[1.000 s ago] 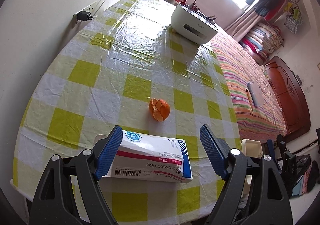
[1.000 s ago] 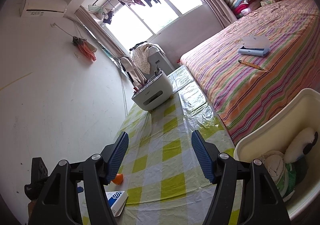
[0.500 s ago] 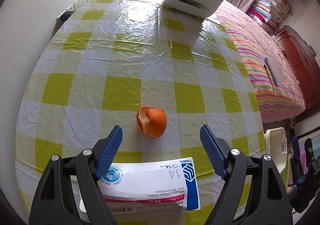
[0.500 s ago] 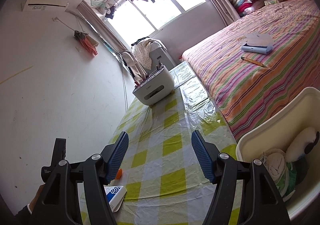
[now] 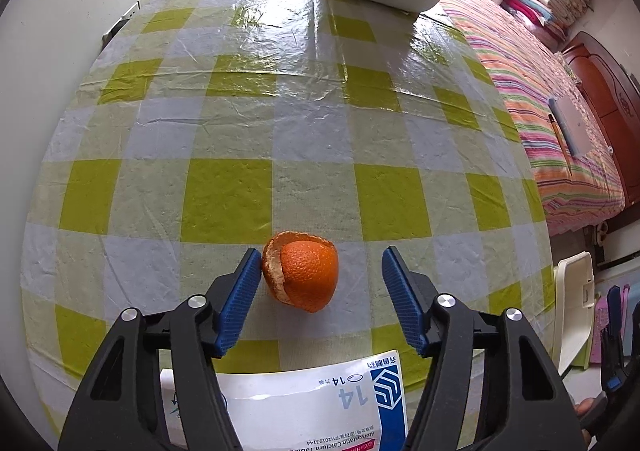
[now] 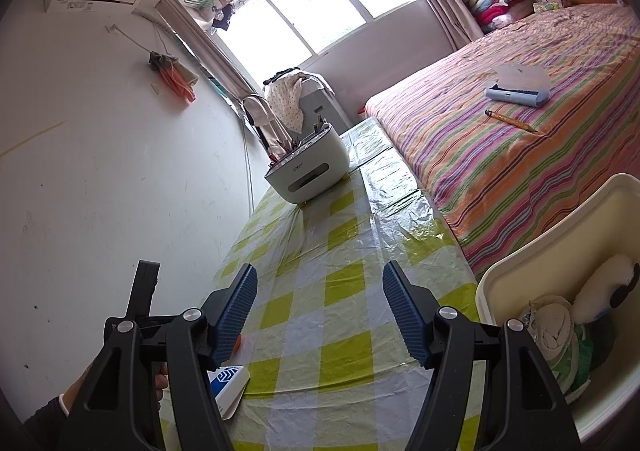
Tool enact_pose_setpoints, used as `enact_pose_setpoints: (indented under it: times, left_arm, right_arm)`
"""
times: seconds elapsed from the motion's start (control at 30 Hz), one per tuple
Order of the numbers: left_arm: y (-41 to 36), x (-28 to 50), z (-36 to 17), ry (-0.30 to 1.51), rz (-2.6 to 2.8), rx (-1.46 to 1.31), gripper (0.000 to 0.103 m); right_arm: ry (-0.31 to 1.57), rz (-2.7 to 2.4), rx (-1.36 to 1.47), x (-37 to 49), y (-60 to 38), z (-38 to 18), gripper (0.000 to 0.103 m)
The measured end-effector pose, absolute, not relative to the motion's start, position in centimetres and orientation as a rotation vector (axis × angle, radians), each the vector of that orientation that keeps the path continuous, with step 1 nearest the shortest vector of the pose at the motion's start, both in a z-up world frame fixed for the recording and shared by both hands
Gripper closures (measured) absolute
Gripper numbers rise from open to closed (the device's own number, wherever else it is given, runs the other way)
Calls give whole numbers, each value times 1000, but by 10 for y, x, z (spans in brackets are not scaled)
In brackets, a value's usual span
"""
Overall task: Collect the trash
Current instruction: 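Close the left tool around the orange, then grasp the white medicine box with the right tool while the left tool holds the orange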
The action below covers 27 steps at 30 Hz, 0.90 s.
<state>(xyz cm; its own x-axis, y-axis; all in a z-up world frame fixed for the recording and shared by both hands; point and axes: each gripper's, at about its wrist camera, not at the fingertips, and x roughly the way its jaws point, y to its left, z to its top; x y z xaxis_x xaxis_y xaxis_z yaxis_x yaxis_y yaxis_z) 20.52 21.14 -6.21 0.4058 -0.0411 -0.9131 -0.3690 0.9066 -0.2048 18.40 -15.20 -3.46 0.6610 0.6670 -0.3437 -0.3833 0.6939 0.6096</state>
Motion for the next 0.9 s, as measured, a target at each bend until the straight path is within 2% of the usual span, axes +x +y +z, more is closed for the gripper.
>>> enact_pose_setpoints:
  times: [0.07, 0.2, 0.6, 0.7, 0.77, 0.9]
  left_arm:
    - [212, 206, -69, 1172, 221, -400, 60]
    - [213, 203, -67, 1159, 212, -387, 70]
    - [255, 157, -22, 982, 245, -513, 72]
    - [274, 142, -14, 944, 262, -564, 72]
    - [285, 133, -10, 919, 289, -585, 72]
    - [311, 113, -11, 894, 321, -671, 72]
  right_arm:
    - [594, 629, 520, 183, -150, -35, 39]
    - [600, 648, 504, 181, -142, -36, 39]
    - [696, 935, 424, 168, -77, -41, 39]
    - [703, 1036, 324, 155, -51, -38, 39]
    - [696, 1112, 245, 142, -33, -35, 31]
    - [546, 1236, -39, 104, -1, -16, 29]
